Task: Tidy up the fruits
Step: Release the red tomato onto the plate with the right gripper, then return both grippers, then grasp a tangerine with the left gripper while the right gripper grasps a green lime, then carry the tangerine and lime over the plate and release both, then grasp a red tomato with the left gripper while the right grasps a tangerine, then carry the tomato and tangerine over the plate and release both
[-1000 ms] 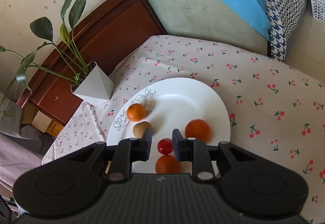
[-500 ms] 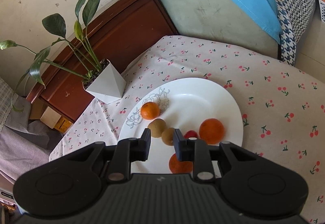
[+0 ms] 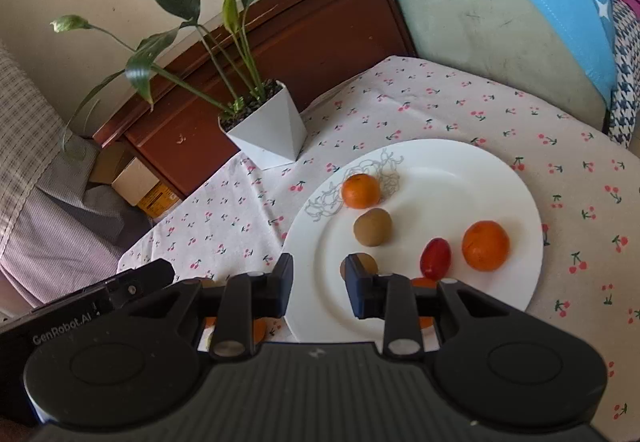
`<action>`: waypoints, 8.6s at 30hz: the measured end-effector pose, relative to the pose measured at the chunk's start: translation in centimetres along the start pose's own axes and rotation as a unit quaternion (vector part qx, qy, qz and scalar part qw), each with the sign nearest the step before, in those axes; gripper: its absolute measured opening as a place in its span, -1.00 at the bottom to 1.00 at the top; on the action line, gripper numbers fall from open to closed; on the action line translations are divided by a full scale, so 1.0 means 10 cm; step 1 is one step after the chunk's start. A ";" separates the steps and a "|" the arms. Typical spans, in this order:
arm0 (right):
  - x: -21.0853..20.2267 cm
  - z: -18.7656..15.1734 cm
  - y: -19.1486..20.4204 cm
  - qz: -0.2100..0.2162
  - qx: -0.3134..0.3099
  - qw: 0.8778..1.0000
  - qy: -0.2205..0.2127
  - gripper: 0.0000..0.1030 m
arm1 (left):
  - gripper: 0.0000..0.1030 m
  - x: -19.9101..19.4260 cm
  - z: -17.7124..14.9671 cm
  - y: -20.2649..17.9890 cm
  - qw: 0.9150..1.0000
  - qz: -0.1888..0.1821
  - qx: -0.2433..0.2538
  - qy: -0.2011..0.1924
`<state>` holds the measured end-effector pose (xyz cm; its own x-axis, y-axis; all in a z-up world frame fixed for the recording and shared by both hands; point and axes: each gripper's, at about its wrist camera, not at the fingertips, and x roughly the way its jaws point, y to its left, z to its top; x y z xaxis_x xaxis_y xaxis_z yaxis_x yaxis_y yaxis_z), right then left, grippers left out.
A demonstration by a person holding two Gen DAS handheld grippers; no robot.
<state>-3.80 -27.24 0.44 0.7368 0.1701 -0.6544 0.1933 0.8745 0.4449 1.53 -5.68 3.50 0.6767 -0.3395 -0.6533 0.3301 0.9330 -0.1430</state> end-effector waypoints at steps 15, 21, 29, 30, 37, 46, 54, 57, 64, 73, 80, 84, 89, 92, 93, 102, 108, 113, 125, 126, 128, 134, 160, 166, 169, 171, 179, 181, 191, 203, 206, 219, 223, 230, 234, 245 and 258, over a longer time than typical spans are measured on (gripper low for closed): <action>0.24 -0.42 0.52 0.076 -0.097 0.990 0.073 -0.42 | -0.02 0.08 -0.11 0.52 0.996 0.066 -0.060 0.021; 0.41 -0.50 0.60 0.077 -0.103 0.987 0.096 -0.42 | -0.02 0.08 -0.13 0.63 0.994 0.071 -0.079 0.028; 0.58 -0.52 0.68 0.068 -0.103 0.987 0.100 -0.42 | -0.02 0.10 -0.16 0.68 0.993 0.065 -0.090 0.040; 0.59 -0.53 0.69 0.064 -0.106 0.987 0.100 -0.43 | -0.02 0.11 -0.16 0.68 0.993 0.063 -0.088 0.042; 0.61 -0.56 0.74 0.057 -0.123 0.987 0.090 -0.51 | -0.02 0.17 -0.24 0.62 0.994 0.046 -0.083 0.057; 0.48 -0.55 0.63 0.044 -0.121 0.987 0.100 -0.51 | -0.08 0.34 -0.34 0.48 0.993 0.010 -0.089 0.070; 0.39 -0.55 0.52 0.027 -0.104 0.989 0.105 -0.51 | -0.15 0.49 -0.37 0.34 0.995 0.006 -0.079 0.063; 0.38 -0.54 0.49 0.025 -0.094 0.990 0.106 -0.50 | -0.21 0.51 -0.37 0.29 0.995 -0.001 -0.078 0.060; 0.37 -0.53 0.45 0.025 -0.084 0.990 0.108 -0.50 | -0.30 0.55 -0.39 0.18 0.997 0.010 -0.054 0.049; 0.38 -0.52 0.44 0.029 -0.080 0.991 0.107 -0.50 | -0.52 0.52 -0.43 0.14 0.998 0.013 -0.031 0.043; 0.38 -0.53 0.44 0.029 -0.083 0.991 0.104 -0.50 | -0.52 0.47 -0.46 0.18 0.998 0.010 -0.039 0.043; 0.38 -0.53 0.46 0.036 -0.085 0.990 0.105 -0.51 | -0.53 0.43 -0.44 0.19 0.998 0.011 -0.045 0.038; 0.27 -0.39 0.46 0.038 -0.081 0.993 0.078 -0.51 | -0.53 0.31 -0.31 0.19 0.998 0.007 -0.060 0.015; 0.13 -0.20 0.38 0.041 -0.065 0.996 0.046 -0.51 | -0.53 0.24 -0.20 0.12 0.998 -0.003 -0.057 -0.001; 0.09 -0.13 0.35 0.037 -0.063 0.997 0.033 -0.51 | -0.53 0.23 -0.17 0.08 0.998 -0.011 -0.055 -0.002; -0.11 0.28 -0.08 -0.010 0.014 0.999 -0.030 -0.51 | -0.53 0.38 0.00 -0.38 0.998 -0.055 0.008 0.003; -0.01 0.26 -0.33 -0.030 0.079 0.996 -0.010 -0.51 | -0.52 0.58 -0.02 -0.58 0.997 -0.073 0.015 0.022; 0.02 0.23 -0.41 -0.048 0.100 0.994 -0.007 -0.51 | -0.52 0.73 -0.07 -0.69 0.996 -0.082 0.020 0.036; -0.02 0.24 -0.44 -0.063 0.114 0.991 -0.030 -0.45 | -0.43 0.65 0.02 -0.68 0.996 -0.089 0.011 0.021; -0.02 0.25 -0.43 -0.063 0.112 0.991 -0.032 -0.45 | -0.33 0.63 0.04 -0.66 0.996 -0.084 0.009 0.019; -0.02 0.25 -0.42 -0.063 0.108 0.992 -0.033 -0.44 | -0.24 0.59 0.07 -0.64 0.997 -0.074 0.005 0.017; 0.02 0.22 -0.31 -0.045 0.089 0.995 -0.021 -0.42 | -0.13 0.47 0.11 -0.50 0.999 -0.046 0.005 0.028; 0.28 -0.22 0.47 0.067 -0.108 0.991 0.047 -0.37 | -0.02 0.27 0.01 0.47 0.997 0.045 -0.035 0.044; 0.39 -0.31 0.54 0.063 -0.129 0.987 0.067 -0.37 | -0.03 0.35 -0.13 0.48 0.997 0.049 0.008 0.059; 0.44 -0.33 0.55 0.059 -0.133 0.987 0.073 -0.37 | -0.04 0.41 -0.19 0.46 0.996 0.049 0.029 0.066; 0.48 -0.34 0.56 0.054 -0.134 0.987 0.076 -0.37 | -0.04 0.43 -0.22 0.46 0.996 0.046 0.038 0.069; 0.57 -0.36 0.59 0.034 -0.144 0.986 0.080 -0.37 | -0.04 0.52 -0.27 0.46 0.996 0.033 0.059 0.051; 0.59 -0.37 0.59 0.031 -0.146 0.986 0.080 -0.37 | -0.04 0.54 -0.28 0.46 0.996 0.028 0.063 0.052; 0.62 -0.37 0.59 0.031 -0.143 0.986 0.080 -0.38 | -0.18 0.62 -0.31 0.50 0.997 0.014 0.060 0.046; 0.61 -0.38 0.59 0.030 -0.139 0.987 0.079 -0.41 | -0.56 0.61 -0.34 0.41 0.996 0.000 0.080 0.044; 0.61 -0.37 0.58 0.028 -0.135 0.987 0.078 -0.41 | -0.56 0.60 -0.35 0.40 0.996 -0.002 0.079 0.043; 0.46 -0.26 0.56 0.047 -0.114 0.991 0.058 -0.41 | -0.56 0.39 -0.24 0.37 0.998 0.000 0.057 0.028; 0.33 -0.13 0.53 0.050 -0.105 0.993 0.031 -0.41 | -0.56 0.32 -0.16 0.30 0.999 -0.016 0.044 0.012; 0.11 0.15 0.33 0.026 -0.073 0.997 -0.018 -0.41 | -0.56 0.28 -0.04 0.11 0.999 -0.043 0.031 -0.008; 0.02 0.27 0.18 0.006 -0.047 0.998 -0.037 -0.41 | -0.56 0.29 -0.01 -0.03 0.998 -0.058 0.027 -0.014; -0.10 0.38 -0.18 -0.037 0.022 0.998 -0.055 -0.41 | -0.56 0.44 0.00 -0.39 0.996 -0.087 0.019 -0.015; -0.03 0.31 -0.53 -0.075 0.106 0.991 -0.030 -0.41 | -0.56 0.70 -0.10 -0.65 0.995 -0.098 0.023 0.012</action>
<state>-3.05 -33.33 0.19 0.7254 0.0131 -0.6882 0.4306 0.7714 0.4686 3.46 -13.99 -0.90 0.5809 -0.5104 -0.6342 0.4839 0.8429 -0.2351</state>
